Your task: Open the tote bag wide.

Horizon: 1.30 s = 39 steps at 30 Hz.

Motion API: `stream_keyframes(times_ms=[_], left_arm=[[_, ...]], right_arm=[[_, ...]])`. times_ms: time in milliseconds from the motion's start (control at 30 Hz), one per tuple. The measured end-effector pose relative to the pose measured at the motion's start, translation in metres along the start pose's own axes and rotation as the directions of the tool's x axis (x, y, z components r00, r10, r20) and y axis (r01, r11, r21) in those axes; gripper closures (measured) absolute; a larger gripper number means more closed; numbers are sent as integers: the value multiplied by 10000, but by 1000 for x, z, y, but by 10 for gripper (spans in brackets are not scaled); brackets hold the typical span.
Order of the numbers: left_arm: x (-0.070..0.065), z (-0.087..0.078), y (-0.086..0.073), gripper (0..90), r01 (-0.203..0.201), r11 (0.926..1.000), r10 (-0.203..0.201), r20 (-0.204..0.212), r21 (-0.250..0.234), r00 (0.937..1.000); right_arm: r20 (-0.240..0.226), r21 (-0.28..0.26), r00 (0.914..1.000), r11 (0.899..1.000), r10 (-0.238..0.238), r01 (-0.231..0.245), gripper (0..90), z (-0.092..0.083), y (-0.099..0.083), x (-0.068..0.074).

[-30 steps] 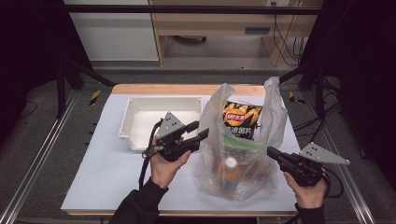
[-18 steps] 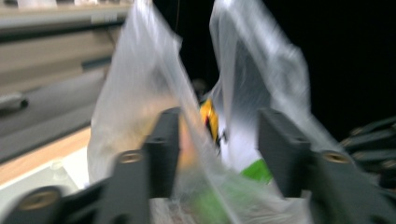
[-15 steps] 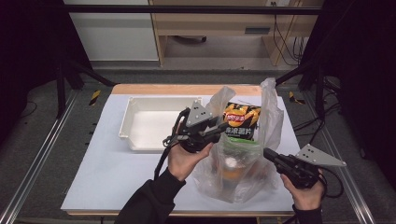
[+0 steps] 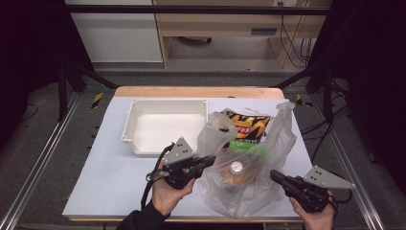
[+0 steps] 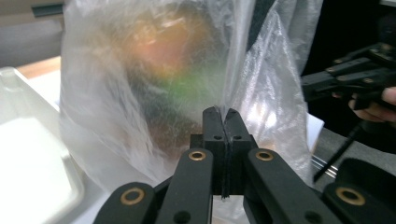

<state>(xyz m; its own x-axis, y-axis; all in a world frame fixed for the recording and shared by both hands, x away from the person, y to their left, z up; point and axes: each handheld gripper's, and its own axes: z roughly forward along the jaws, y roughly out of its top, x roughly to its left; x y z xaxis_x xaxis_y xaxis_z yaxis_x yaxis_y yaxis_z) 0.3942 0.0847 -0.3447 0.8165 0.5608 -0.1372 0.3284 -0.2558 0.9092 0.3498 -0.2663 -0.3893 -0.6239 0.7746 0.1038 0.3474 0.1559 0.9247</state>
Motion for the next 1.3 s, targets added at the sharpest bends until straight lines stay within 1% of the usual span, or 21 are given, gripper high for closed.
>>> stream_keyframes(times_ms=[33,200,233,267,300,400,433,500,633,700,767,867,900,933,967,1000,1033,1067,1167,1200,1300], left_arm=[[-1,0,-5,900,24,10000,-24,-1,19,10000],[1,7,-31,900,216,9994,-219,80,277,9997],[1,8,-34,900,270,9991,-273,80,324,9996],[1,10,-38,900,354,9985,-359,118,409,9993],[1,12,-43,900,475,9974,-491,277,535,9984],[-1,18,-57,900,347,9950,-362,146,935,9992],[0,21,-62,900,412,9935,-436,198,1057,9989],[0,27,-69,900,434,9910,-457,155,1266,9988],[-4,38,-79,900,49,9860,-48,-8,1670,10000],[-3,43,-83,900,66,9846,-47,-113,1744,9999],[-1,46,-88,900,136,9829,-98,-215,1839,9997],[1,50,-94,891,229,9826,-181,-281,1843,9994],[2,51,-96,887,208,9836,-157,-299,1792,9994],[2,51,-96,887,208,9836,-157,-299,1792,9994],[2,51,-96,887,200,9840,-146,-323,1768,9994],[2,51,-96,887,207,9846,-154,-319,1738,9994],[2,52,-96,887,220,9853,-165,-341,1692,9993],[2,52,-96,887,221,9856,-164,-358,1678,9992],[2,52,-97,888,148,9856,-79,-415,1685,9991],[2,53,-97,887,147,9855,-77,-415,1688,9991],[3,54,-98,886,140,9862,-67,-447,1649,9990]], right_arm=[[-50,147,9999,9998,142,-141,898,2,-7,-1],[-7,426,9991,9982,425,-425,898,7,-20,-5],[26,616,9987,9968,517,-518,899,9,-26,-6],[26,616,9987,9968,517,-518,899,9,-26,-6],[130,804,9986,9954,510,-519,899,11,-30,-7],[172,998,9980,9931,603,-618,899,14,-34,-8],[201,1111,9979,9918,617,-636,899,15,-36,-8],[375,1531,9971,9857,658,-708,899,20,-41,-9],[784,2329,9946,9689,675,-841,897,29,-49,-9],[1129,2639,9925,9617,459,-745,892,34,-53,-11],[1425,2830,9891,9560,379,-774,872,37,-57,-13],[1401,2885,9894,9543,382,-777,831,39,-61,-14],[1226,2664,9917,9613,384,-701,769,36,-59,-12],[1226,2664,9917,9613,384,-701,769,36,-59,-12],[1168,2426,9920,9672,480,-753,725,33,-58,-11],[1045,2004,9938,9780,370,-574,659,28,-54,-10],[1072,1343,9938,9900,287,-431,542,21,-48,-8],[1072,1343,9938,9900,287,-431,542,21,-48,-8],[1213,322,9926,9995,-1,-38,426,6,-32,-3],[1247,-165,9922,9999,-19,40,384,1,-24,-1],[1322,-776,9912,9969,-41,145,315,-4,-7,3]])
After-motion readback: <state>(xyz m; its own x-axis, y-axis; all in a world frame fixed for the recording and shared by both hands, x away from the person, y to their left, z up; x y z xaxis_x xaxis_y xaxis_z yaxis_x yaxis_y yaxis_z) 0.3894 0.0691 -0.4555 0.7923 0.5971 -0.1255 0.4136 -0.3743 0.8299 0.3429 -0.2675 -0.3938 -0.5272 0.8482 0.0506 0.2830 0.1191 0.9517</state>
